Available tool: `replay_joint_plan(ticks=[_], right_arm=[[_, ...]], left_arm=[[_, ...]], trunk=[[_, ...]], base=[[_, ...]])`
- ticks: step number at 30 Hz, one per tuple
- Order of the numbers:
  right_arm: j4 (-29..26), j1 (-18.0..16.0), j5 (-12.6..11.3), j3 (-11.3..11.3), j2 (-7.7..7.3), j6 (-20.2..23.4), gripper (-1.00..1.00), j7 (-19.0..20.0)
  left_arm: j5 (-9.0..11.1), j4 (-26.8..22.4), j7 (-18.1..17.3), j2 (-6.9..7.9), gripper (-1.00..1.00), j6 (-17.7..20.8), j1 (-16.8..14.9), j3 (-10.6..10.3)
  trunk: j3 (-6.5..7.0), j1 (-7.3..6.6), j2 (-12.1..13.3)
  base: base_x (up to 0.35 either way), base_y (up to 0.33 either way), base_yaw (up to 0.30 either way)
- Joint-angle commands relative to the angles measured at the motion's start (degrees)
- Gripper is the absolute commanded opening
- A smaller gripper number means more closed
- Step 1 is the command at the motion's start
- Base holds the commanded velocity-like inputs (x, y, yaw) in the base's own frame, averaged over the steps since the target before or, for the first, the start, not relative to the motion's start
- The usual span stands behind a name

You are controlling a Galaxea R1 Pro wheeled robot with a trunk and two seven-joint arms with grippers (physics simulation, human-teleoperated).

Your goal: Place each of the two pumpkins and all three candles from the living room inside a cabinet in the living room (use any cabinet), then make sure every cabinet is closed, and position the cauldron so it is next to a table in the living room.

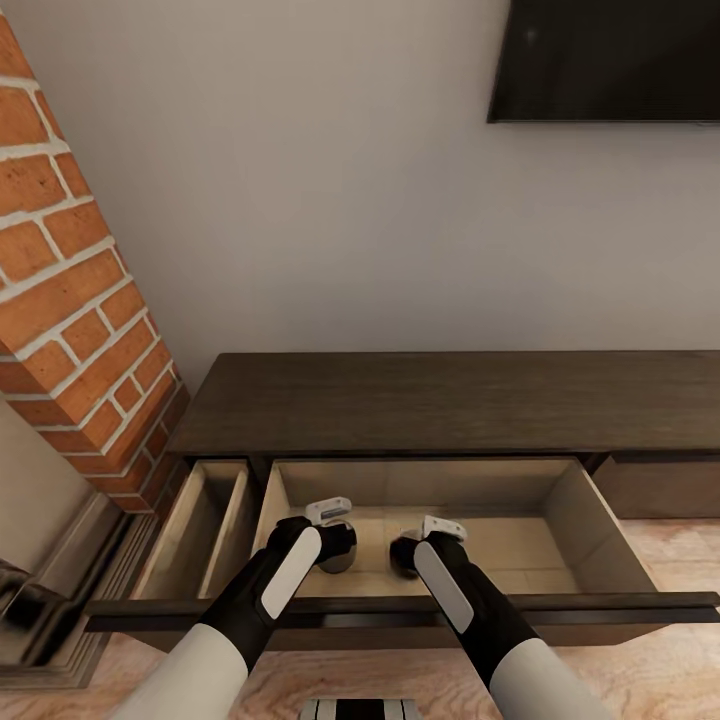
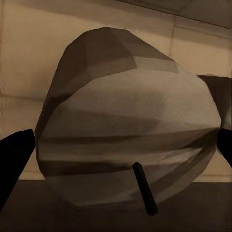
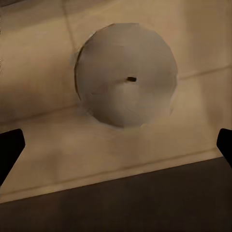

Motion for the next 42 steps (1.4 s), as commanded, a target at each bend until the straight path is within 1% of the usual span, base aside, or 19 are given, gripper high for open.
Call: replay_joint_plan(ticks=[1, 7, 8, 11, 16, 21, 34, 36, 38, 39, 40, 42], right_arm=[[-0.1, 0.0, -0.5, 0.1, -0.02, 0.1, 1.0, -0.5], [-0.1, -0.1, -0.5, 0.1, -0.03, 0.1, 1.0, -0.5], [-0.1, -0.1, -0.5, 0.1, -0.04, 0.1, 1.0, -0.5], [-0.1, 0.0, -0.5, 0.1, -0.02, 0.1, 1.0, -0.5], [-0.1, -0.1, -0.5, 0.1, -0.02, 0.1, 1.0, -0.5], [-0.1, -0.1, -0.5, 0.1, -0.04, 0.1, 1.0, -0.5], [-0.1, -0.1, -0.7, 0.1, -0.09, 0.8, 1.0, -0.5], [0.0, -0.1, -0.7, 0.1, -0.1, 0.8, 1.0, -0.5], [-0.1, -0.1, -0.8, 0.0, -0.1, 1.0, 1.0, -0.5], [0.0, -0.1, -0.9, 0.0, -0.1, 1.0, 1.0, -0.5], [0.0, -0.1, -1.0, 0.0, -0.1, 1.4, 1.0, -0.5], [0.0, -0.1, -1.1, 0.0, -0.1, 1.8, 1.0, -0.5]], left_arm=[[0.6, -0.1, 0.6, 0.04, -1.0, 0.1, 0.0, -0.1], [0.6, -0.2, 0.6, 0.05, -1.0, 0.1, 0.0, -0.1], [0.6, -0.3, 0.6, 0.05, 1.0, 0.1, 0.0, -0.1], [0.7, -0.2, 0.6, 0.05, 1.0, 0.1, 0.0, -0.1], [0.7, -0.2, 0.5, 0.05, 1.0, 0.2, 0.0, -0.1], [0.7, -0.3, 0.5, 0.05, 1.0, 0.2, 0.0, -0.1], [0.9, -0.3, 0.4, 0.1, 1.0, 0.5, 0.0, 0.0], [1.5, -0.3, 0.3, 0.07, 1.0, 0.7, 0.0, -0.1], [3.0, -0.3, 0.3, 0.15, 1.0, 0.7, 0.0, -0.1], [3.5, -0.3, 0.3, 0.2, 1.0, 0.8, 0.0, -0.1], [4.5, -0.3, 0.3, 0.39, 1.0, 0.9, 0.0, 0.1], [5.0, -0.3, 0.2, 0.62, 1.0, 1.2, 0.0, 0.3]], trunk=[[-0.05, -0.01, 0.0], [-0.05, -0.01, 0.0], [-0.05, -0.01, 0.0], [-0.05, -0.01, 0.0], [1.06, -0.14, 0.0], [1.06, -0.14, 0.0], [3.94, -0.47, 0.2], [4.38, -0.53, 0.2], [4.82, -0.58, 0.3], [5.05, -0.6, 0.3], [5.27, -0.63, 0.3], [5.71, -0.68, 0.3]], base=[[0.0, 0.0, 0.0], [0.0, 0.0, 0.0], [0.0, 0.0, 0.0], [0.0, 0.0, 0.0], [0.0, 0.0, 0.0], [0.0, 0.0, 0.0], [0.0, 0.0, 0.0], [0.0, 0.0, 0.0], [0.0, 0.0, 0.0], [0.0, 0.0, 0.0], [0.0, 0.0, 0.0], [0.0, 0.0, 0.0]])
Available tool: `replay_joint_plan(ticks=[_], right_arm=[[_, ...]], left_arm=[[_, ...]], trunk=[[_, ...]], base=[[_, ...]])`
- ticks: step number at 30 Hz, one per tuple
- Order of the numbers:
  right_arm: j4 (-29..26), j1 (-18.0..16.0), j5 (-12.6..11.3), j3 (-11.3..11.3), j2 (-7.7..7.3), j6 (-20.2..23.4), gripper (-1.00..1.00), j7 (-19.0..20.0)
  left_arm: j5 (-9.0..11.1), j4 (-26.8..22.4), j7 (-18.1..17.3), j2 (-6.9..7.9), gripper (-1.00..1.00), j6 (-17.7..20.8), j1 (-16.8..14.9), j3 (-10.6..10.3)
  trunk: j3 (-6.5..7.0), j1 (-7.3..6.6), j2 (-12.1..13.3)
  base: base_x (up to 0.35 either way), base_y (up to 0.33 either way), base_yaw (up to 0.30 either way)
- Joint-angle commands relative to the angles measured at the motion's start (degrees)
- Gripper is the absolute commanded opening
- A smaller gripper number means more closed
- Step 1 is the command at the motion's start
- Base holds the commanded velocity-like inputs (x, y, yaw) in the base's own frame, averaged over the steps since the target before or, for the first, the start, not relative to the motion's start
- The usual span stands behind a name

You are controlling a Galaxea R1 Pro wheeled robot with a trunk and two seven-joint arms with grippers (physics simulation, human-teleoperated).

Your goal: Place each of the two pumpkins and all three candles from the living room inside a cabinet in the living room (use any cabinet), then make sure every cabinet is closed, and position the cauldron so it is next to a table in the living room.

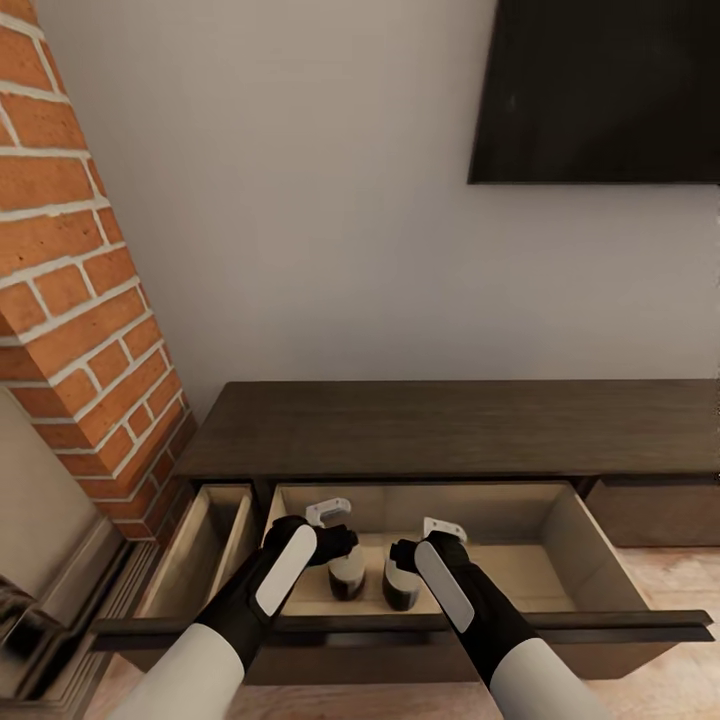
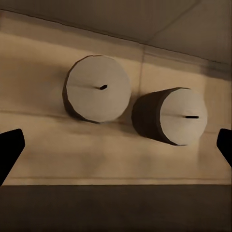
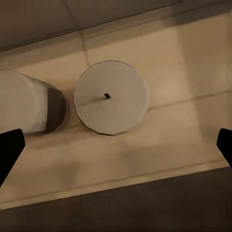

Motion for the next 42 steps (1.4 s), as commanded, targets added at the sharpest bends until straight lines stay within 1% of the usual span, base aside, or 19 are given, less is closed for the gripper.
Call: replay_joint_plan(ticks=[1, 2, 4, 8, 11, 14, 18, 23, 27, 30, 42], right_arm=[[-0.1, -0.1, -0.6, 0.1, -0.03, 0.7, 1.0, -0.6], [-0.1, 0.0, -0.6, 0.1, -0.03, 0.8, 1.0, -0.6], [-0.3, 0.0, -0.6, 0.1, -0.03, 1.7, 1.0, -0.7], [-0.9, 0.0, -0.6, 0.1, -0.03, 2.3, 1.0, -0.9], [-1.1, 0.0, -0.7, 0.1, -0.03, 2.6, 1.0, -1.0], [-1.2, -0.1, -0.7, 0.0, -0.03, 3.8, 1.0, -1.0], [-1.2, 0.0, -0.7, 0.0, -0.03, 4.9, 1.0, -1.0], [-1.1, 0.0, -0.8, 0.0, -0.03, 5.0, 1.0, -1.1], [-0.9, 0.0, -0.9, -0.1, -0.03, 5.0, 1.0, -1.2], [-0.7, 0.0, -1.0, -0.2, -0.03, 5.0, 1.0, -1.2], [-1.0, 0.0, -0.9, -0.2, -0.03, 5.1, 1.0, -1.1]], left_arm=[[0.9, -0.1, 0.5, 0.26, 1.0, 1.7, 0.0, 0.0], [0.9, -0.1, 0.5, 0.29, 1.0, 2.3, 0.0, 0.0], [0.9, -0.1, 0.6, 0.41, 1.0, 5.2, 0.0, 0.1], [0.7, 0.0, 0.5, 0.56, 1.0, 6.9, 0.0, 0.3], [0.7, 0.2, 0.6, 0.65, 1.0, 7.2, 0.0, 0.4], [0.7, 0.3, 0.6, 0.73, 1.0, 7.3, 0.0, 0.5], [0.7, 0.1, 0.6, 1.36, 1.0, 7.4, 0.1, 0.5], [0.7, 0.0, 0.6, 1.99, 1.0, 7.4, 0.1, 0.6], [0.7, 0.0, 0.6, 3.24, 1.0, 7.4, 0.1, 0.6], [0.7, 0.0, 0.6, 3.59, 1.0, 7.4, 0.1, 0.6], [0.7, 0.1, 0.6, 3.64, 1.0, 7.4, 0.1, 0.5]], trunk=[[0.17, -0.03, 0.0], [0.4, -0.06, 0.0], [0.8, -0.3, 0.4], [1.52, -1.18, 2.0], [2.05, -1.84, 3.2], [2.59, -2.5, 4.4], [3.31, -3.38, 6.0], [4.21, -4.48, 8.0], [4.93, -5.36, 9.6], [5.47, -6.02, 10.9], [7.62, -8.65, 15.7]], base=[[0.0, 0.0, 0.0], [0.0, 0.0, 0.0], [0.0, 0.0, 0.0], [0.0, 0.0, 0.0], [0.0, 0.0, 0.0], [0.0, 0.0, 0.0], [-0.007, 0.0, 0.0], [-0.092, 0.0, 0.0], [-0.016, 0.0, 0.0], [-0.004, 0.0, 0.0], [0.0, 0.0, 0.0]])
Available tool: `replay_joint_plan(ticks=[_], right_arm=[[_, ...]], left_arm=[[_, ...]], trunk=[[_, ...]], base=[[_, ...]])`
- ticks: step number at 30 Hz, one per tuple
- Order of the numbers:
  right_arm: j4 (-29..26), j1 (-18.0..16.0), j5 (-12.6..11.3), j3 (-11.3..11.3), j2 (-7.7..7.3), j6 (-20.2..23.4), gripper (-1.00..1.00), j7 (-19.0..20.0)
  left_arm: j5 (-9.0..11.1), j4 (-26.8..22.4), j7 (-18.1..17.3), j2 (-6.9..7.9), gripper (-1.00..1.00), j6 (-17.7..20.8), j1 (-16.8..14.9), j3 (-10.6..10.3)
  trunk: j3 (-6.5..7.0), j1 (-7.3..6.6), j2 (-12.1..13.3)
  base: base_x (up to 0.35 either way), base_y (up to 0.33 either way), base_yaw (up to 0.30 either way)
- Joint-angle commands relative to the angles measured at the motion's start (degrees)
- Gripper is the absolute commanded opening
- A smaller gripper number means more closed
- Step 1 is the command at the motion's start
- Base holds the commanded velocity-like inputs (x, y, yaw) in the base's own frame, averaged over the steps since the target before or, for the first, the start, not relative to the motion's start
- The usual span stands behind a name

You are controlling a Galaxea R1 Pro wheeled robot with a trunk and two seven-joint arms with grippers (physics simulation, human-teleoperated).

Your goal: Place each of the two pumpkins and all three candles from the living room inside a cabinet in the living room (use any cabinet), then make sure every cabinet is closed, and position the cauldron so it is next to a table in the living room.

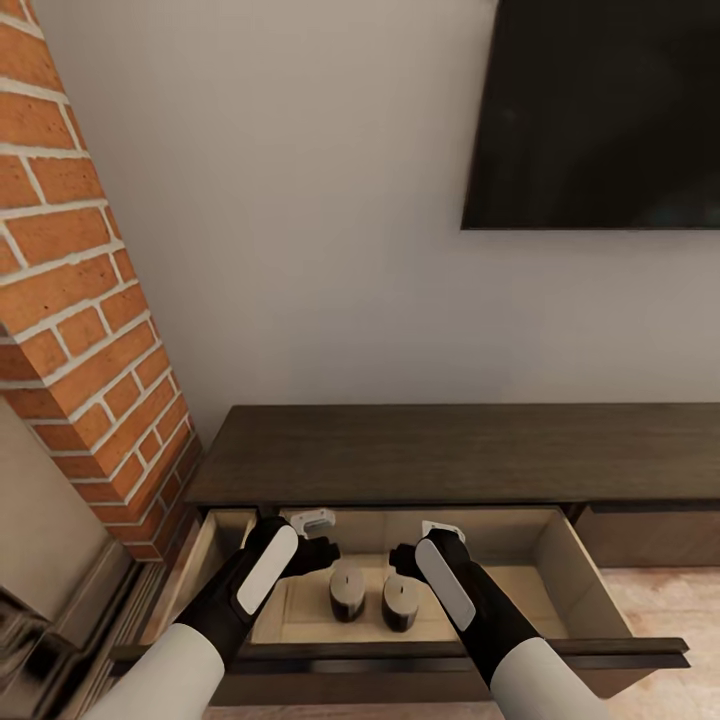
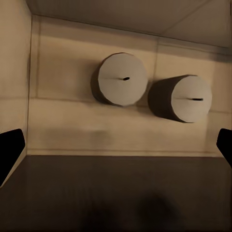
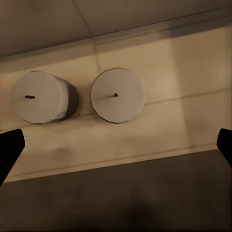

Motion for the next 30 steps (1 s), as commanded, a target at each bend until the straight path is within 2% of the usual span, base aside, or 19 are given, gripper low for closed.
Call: replay_joint_plan(ticks=[1, 23, 30], right_arm=[[0.0, 0.0, -0.6, 0.2, -0.03, 0.0, 1.0, -0.6], [-0.2, -0.1, -0.7, 0.1, 0.04, 1.4, 1.0, -0.5], [-0.2, 0.0, -0.7, 0.1, -0.02, 1.5, 1.0, -0.5]], left_arm=[[0.6, 0.0, 0.6, -0.01, 1.0, 0.0, 0.0, -0.1], [0.5, -0.2, 0.6, -0.04, 1.0, 0.0, 0.0, -0.2], [0.5, -0.3, 0.6, -0.04, 1.0, 0.0, 0.0, -0.1]], trunk=[[0.13, -0.23, 0.4], [4.08, -5.07, 9.2], [5.34, -6.6, 12.0]], base=[[0.0, 0.0, 0.0], [-0.001, 0.0, 0.0], [-0.146, 0.0, 0.0]])
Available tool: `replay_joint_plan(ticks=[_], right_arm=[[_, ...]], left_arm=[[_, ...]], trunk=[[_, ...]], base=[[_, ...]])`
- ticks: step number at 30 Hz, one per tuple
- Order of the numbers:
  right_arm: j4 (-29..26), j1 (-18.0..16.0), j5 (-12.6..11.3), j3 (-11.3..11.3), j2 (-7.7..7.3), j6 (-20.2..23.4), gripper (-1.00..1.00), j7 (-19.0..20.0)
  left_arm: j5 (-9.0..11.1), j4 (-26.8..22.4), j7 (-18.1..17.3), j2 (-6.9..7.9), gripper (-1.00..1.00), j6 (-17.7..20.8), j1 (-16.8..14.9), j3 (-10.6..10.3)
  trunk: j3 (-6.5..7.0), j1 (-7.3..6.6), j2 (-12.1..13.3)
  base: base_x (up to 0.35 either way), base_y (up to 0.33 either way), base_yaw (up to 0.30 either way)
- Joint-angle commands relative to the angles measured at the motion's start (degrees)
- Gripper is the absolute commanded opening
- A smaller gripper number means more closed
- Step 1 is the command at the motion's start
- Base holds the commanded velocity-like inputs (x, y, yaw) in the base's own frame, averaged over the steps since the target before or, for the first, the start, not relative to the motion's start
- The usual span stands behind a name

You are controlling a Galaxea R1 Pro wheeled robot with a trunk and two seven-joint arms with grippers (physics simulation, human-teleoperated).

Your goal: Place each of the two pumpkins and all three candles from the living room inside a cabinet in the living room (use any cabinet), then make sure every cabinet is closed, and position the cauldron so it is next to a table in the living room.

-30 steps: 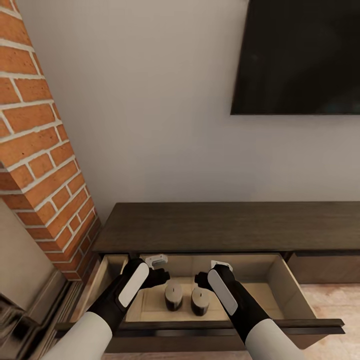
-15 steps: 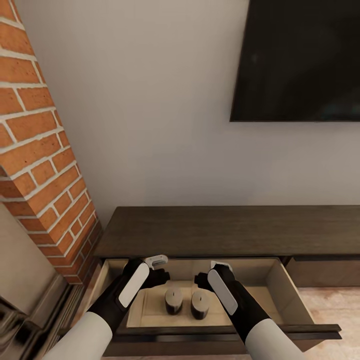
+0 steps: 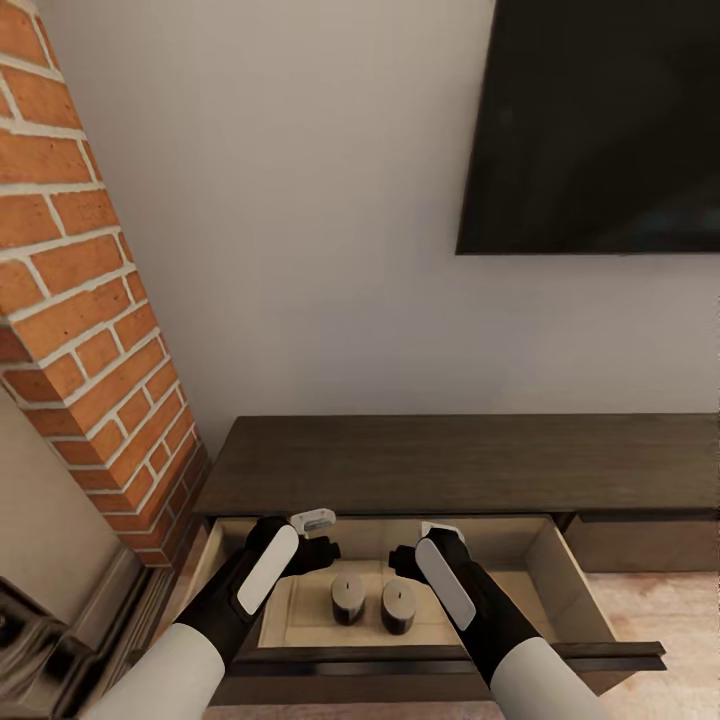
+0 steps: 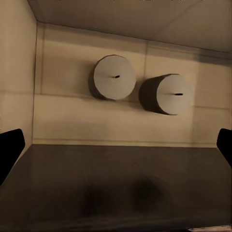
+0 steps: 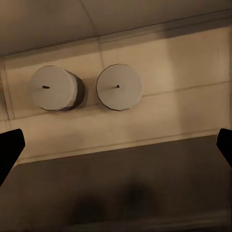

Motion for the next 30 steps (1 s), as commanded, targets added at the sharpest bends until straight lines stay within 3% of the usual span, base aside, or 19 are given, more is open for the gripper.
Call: replay_joint_plan(ticks=[1, 23, 30], right_arm=[[-0.1, 0.0, -0.6, 0.1, -0.03, 0.0, 1.0, -0.6], [-0.1, -0.1, -0.7, 0.0, -0.03, 0.1, 1.0, -0.6], [0.0, -0.1, -0.7, 0.0, -0.03, 0.1, 1.0, -0.6]], left_arm=[[0.6, -0.1, 0.6, 0.02, 1.0, 0.0, 0.0, -0.1], [0.5, -0.1, 0.6, -0.07, 1.0, 0.0, 0.0, -0.2], [0.5, -0.1, 0.6, -0.07, 1.0, 0.0, 0.0, -0.2]], trunk=[[0.13, -0.24, 0.4], [4.08, -5.07, 9.2], [5.34, -6.61, 12.0]], base=[[-0.04, 0.0, 0.0], [-0.039, 0.0, 0.0], [-0.172, 0.018, 0.0]])
